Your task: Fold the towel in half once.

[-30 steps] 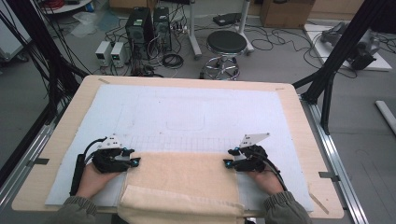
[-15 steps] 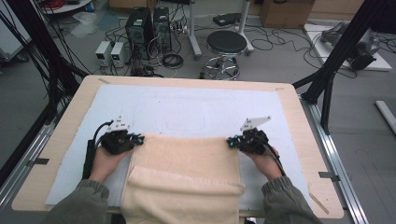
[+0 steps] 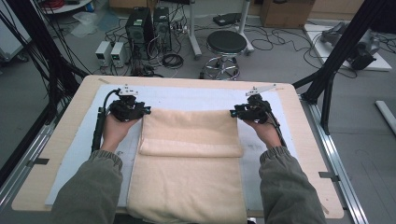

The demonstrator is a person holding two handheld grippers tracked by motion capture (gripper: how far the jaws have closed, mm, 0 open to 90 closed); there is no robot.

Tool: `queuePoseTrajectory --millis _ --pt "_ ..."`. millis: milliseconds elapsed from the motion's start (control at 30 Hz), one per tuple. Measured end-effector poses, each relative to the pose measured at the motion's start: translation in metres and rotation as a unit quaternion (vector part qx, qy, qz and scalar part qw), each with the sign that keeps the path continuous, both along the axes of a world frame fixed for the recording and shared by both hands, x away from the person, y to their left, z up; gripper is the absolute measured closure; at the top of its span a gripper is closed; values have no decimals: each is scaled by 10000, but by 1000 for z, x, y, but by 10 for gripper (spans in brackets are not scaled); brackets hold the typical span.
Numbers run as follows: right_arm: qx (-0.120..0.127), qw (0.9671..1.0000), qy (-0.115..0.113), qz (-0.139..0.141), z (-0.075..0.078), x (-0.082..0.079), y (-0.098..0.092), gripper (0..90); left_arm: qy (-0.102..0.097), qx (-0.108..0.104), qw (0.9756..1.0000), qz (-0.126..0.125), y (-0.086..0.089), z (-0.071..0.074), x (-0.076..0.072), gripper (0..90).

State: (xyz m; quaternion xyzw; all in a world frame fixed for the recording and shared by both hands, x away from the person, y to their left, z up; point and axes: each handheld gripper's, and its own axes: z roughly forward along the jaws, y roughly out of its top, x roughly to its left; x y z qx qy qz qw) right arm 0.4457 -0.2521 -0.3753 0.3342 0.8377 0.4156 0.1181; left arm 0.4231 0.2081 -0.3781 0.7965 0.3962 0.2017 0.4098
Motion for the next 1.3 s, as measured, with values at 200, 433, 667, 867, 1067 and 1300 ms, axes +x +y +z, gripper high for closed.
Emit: queuePoseTrajectory --millis 200,433,667,867,1067,1300 --pt "125 9998 -122 126 1 -35 -3 460 -11 -208 9988 -437 3 -8 -29 560" --pt "-24 9985 172 515 -10 -75 0 406 86 -245 9958 -882 4 -23 -63 550" --pt "-169 9980 -52 606 -29 -102 2 453 11 -231 9944 -1028 7 -39 -84 498" --pt "-128 9986 -15 522 -52 -109 -3 482 198 -49 9938 -1094 1 -51 -84 514" --pt "-283 9973 72 676 -61 -110 1 653 273 246 9922 -1192 -6 -57 -85 689" --pt "-247 9963 49 816 -57 -112 3 794 156 219 9925 -1195 -7 -52 -89 847"
